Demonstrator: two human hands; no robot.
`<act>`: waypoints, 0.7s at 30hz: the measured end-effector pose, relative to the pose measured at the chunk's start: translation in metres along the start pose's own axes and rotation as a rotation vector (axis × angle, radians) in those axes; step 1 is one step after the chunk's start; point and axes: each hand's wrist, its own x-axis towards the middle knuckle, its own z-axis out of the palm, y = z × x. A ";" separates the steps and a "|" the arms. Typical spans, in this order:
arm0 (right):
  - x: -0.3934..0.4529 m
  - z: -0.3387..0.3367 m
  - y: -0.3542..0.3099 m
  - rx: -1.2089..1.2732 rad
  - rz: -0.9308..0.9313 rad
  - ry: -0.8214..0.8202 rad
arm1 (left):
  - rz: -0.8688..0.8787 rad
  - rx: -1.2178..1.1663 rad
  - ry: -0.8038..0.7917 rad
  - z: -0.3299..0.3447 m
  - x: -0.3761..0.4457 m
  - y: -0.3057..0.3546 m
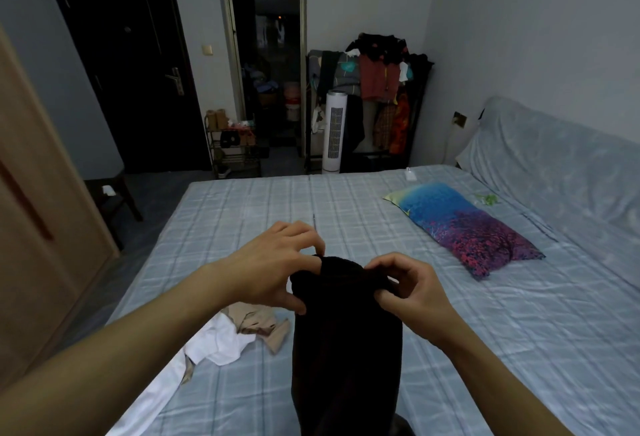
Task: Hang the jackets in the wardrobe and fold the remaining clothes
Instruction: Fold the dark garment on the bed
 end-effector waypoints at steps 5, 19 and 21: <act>0.009 -0.011 -0.004 -0.066 -0.052 0.209 | -0.132 -0.140 0.234 -0.016 -0.017 -0.001; 0.007 -0.028 -0.001 -0.095 -0.010 0.285 | -0.175 -0.444 0.241 -0.008 -0.006 0.007; 0.008 -0.022 -0.006 -0.085 -0.023 0.279 | -0.146 -0.451 0.187 -0.004 0.005 0.012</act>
